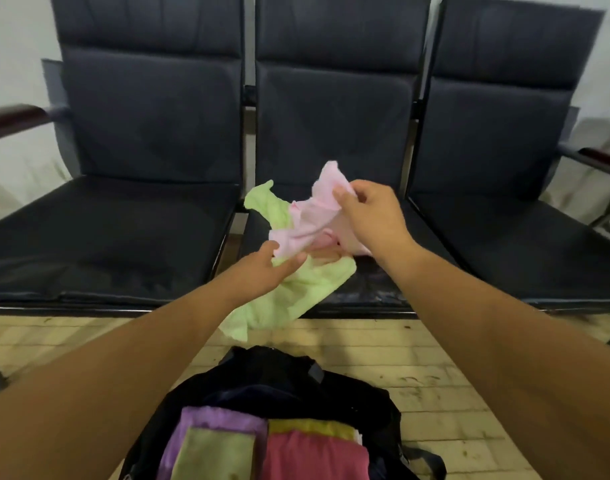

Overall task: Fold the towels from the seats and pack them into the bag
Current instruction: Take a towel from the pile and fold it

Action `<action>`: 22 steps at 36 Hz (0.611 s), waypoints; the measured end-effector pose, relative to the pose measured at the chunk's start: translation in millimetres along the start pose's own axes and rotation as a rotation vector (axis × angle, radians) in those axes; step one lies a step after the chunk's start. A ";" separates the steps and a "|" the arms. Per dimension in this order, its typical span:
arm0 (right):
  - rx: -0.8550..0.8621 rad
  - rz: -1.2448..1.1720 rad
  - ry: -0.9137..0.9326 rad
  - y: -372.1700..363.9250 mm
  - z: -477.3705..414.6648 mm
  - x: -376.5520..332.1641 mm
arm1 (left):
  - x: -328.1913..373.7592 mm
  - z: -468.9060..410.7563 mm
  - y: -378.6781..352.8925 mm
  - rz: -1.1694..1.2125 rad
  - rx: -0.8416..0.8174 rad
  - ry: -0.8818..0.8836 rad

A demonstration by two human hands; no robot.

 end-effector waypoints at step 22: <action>0.178 -0.579 -0.142 155.2 76.4 -189.3 | 234.8 162.2 117.3 0.311 0.462 -0.590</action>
Point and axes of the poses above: each hand's wrist, its own z-axis away from the middle knuckle, its own y-axis out of the back of the hand, x = y × z, the point moved 1 cm from there along -z, towards the middle knuckle, and after that the axes turned 4 degrees about -x, right-handed, at the moved point
